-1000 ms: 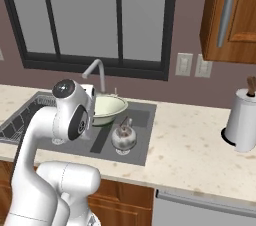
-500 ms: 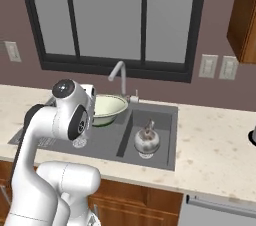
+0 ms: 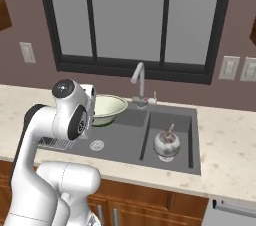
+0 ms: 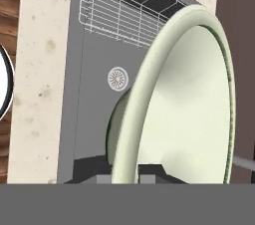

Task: Place the bowl in the left basin and the kettle in the right basin of the sink.

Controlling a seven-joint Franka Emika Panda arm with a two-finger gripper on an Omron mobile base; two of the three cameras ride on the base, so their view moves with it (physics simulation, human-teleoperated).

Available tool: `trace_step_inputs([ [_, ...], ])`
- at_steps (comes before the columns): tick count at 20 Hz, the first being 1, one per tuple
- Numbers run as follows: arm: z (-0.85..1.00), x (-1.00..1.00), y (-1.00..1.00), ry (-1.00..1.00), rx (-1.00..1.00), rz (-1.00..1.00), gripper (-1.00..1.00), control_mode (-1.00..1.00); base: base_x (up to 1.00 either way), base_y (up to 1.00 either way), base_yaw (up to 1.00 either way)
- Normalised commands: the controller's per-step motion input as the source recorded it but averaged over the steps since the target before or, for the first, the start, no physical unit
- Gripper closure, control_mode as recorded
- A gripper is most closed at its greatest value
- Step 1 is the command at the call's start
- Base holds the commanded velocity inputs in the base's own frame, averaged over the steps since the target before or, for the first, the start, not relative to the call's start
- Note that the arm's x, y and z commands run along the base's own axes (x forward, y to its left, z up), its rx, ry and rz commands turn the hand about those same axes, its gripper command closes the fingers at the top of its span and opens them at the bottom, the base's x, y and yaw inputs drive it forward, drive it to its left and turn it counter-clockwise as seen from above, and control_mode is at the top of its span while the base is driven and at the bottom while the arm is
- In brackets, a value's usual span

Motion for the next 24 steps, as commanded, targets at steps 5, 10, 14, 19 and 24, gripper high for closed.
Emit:
trace_step_inputs([
  [5, 0.0, 0.0, 0.0, 0.0, 0.0, 0.0, 1.0, 1.0, 0.06, 0.49, -0.01],
  [10, 0.0, 0.0, 0.0, 0.0, 0.0, 0.0, 1.0, 1.0, 0.26, 0.06, 0.0],
  [14, 0.0, 0.0, 0.0, 0.0, 0.0, 0.0, 1.0, 1.0, 0.37, 0.0, -0.01],
  [19, 0.0, 0.0, 0.0, 0.0, 0.0, 0.0, 1.0, 1.0, 0.37, 0.0, -0.02],
  [24, 0.0, 0.0, 0.0, 0.0, 0.0, 0.0, 1.0, 1.0, 0.13, 0.0, -0.1],
])
